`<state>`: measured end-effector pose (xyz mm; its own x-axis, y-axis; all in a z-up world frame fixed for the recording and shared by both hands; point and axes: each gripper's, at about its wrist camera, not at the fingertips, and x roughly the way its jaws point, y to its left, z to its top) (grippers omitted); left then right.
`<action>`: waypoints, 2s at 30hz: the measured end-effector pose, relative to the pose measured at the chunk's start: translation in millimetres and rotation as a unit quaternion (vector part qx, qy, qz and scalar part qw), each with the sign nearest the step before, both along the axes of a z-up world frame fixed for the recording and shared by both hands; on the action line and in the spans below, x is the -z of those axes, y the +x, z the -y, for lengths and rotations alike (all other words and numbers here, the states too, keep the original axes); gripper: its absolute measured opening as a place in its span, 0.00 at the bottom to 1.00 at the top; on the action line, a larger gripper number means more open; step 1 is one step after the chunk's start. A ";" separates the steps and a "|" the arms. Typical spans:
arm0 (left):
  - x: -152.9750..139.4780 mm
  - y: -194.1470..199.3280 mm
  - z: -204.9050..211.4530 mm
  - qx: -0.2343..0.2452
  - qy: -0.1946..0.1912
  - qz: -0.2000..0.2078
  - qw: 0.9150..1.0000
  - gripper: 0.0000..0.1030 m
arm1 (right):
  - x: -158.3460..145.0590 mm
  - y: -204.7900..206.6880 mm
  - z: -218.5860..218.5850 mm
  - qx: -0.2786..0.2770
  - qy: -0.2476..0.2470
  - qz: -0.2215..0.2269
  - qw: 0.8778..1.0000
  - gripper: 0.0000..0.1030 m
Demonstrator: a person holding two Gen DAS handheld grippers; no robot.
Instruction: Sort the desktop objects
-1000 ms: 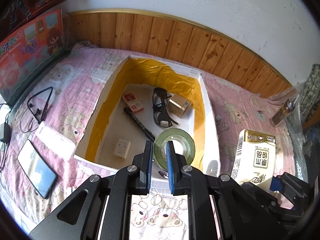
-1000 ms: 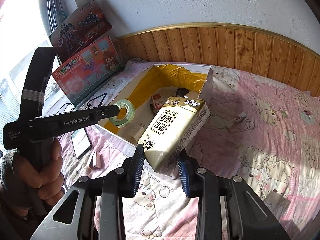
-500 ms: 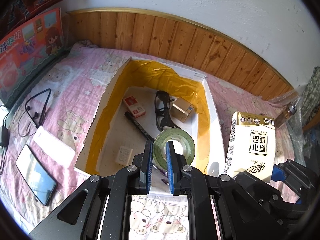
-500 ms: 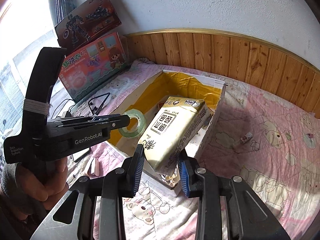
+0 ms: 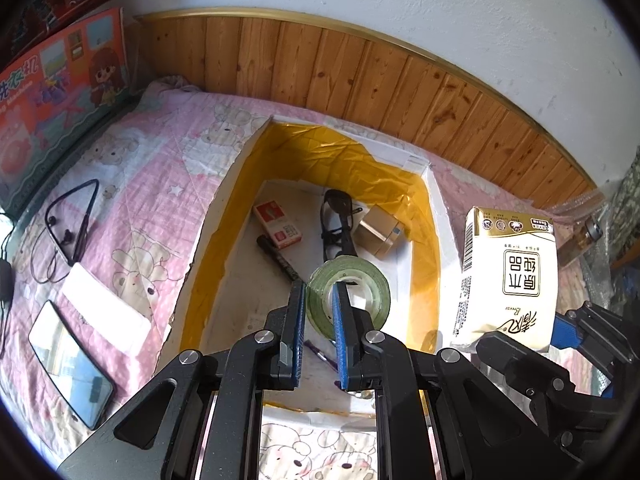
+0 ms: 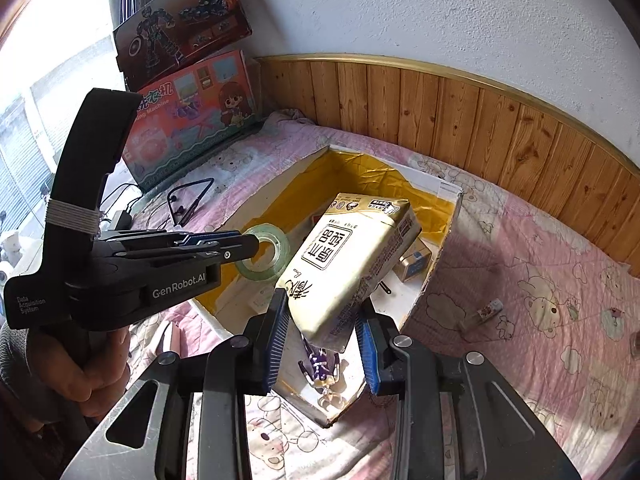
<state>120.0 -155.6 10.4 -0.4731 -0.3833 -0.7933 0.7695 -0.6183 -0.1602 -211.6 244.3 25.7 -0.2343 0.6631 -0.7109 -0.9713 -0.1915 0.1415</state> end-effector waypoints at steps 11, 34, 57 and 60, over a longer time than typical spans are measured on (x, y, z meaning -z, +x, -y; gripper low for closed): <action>8.0 -7.3 27.3 -0.014 0.026 -0.005 1.000 0.12 | 5.8 17.0 -31.3 -0.015 -0.024 0.012 1.000 0.33; 31.9 -62.2 85.0 -0.014 0.056 0.038 0.998 0.13 | 47.2 -15.4 -53.4 -0.174 -0.120 0.096 0.973 0.33; 76.5 -103.6 103.6 0.001 0.066 0.146 0.987 0.13 | 80.3 -48.4 -65.7 -0.313 -0.208 0.181 0.909 0.33; 85.2 -108.6 106.6 0.004 0.074 0.157 0.985 0.13 | 84.3 -48.5 -68.5 -0.320 -0.219 0.190 0.902 0.33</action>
<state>11.4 -262.3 -74.8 -0.1978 -0.2491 -0.9481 0.7911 -0.6117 -0.0043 -260.1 312.8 -58.6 -0.1535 0.1150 -0.9814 -0.6756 -0.7370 0.0193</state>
